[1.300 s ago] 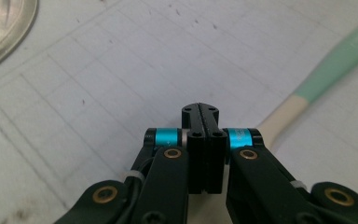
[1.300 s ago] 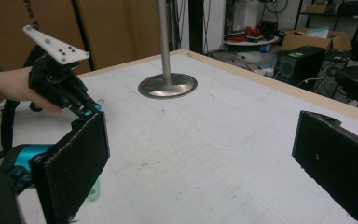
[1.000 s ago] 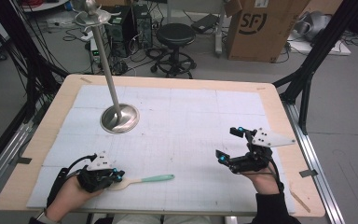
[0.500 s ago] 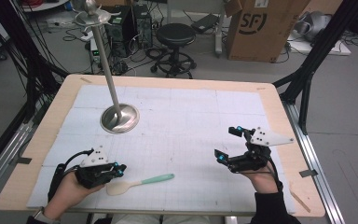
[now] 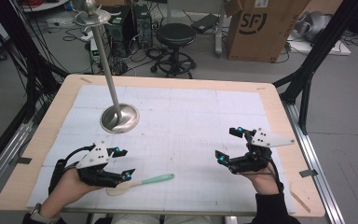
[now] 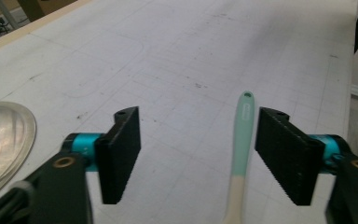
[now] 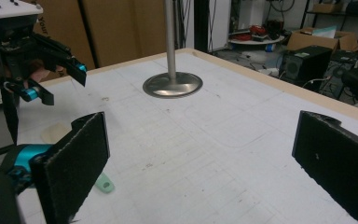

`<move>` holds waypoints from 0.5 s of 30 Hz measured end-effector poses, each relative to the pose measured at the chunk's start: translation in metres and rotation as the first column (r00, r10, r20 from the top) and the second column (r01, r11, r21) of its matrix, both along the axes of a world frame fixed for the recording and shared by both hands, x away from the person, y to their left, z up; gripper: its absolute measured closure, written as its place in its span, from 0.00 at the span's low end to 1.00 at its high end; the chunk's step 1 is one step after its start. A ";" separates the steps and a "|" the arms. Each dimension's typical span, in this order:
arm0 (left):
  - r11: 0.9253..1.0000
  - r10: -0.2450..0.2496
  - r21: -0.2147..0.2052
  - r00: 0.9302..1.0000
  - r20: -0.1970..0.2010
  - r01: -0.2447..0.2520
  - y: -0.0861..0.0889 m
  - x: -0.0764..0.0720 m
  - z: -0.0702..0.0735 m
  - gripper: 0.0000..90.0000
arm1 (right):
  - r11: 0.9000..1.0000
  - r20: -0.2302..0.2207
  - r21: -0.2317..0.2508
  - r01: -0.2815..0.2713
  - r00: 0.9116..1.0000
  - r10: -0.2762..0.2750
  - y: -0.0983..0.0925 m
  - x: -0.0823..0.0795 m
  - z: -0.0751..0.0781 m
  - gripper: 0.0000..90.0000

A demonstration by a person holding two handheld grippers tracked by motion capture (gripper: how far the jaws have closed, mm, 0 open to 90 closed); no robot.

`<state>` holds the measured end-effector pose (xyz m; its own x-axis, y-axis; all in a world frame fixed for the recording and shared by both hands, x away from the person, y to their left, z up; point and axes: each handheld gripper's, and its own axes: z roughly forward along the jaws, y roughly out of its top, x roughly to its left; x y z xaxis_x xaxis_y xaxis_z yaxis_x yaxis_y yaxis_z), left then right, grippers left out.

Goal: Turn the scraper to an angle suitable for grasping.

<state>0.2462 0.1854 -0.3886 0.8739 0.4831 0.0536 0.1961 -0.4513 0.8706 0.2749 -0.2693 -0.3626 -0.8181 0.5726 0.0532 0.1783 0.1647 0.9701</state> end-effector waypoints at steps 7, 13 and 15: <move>0.993 -0.110 0.049 0.993 -0.046 0.112 -0.010 -0.002 0.001 0.27 | 1.000 -0.005 0.001 0.006 1.000 -0.006 -0.003 -0.001 -0.001 0.03; 0.981 -0.172 0.075 0.979 -0.105 0.180 -0.023 0.006 0.005 0.27 | 1.000 -0.007 0.004 0.008 1.000 -0.008 -0.008 -0.001 -0.003 0.03; 0.974 -0.181 0.109 0.974 -0.139 0.196 -0.029 0.011 0.006 0.28 | 1.000 -0.001 0.015 0.016 1.000 -0.016 -0.011 -0.001 -0.002 0.03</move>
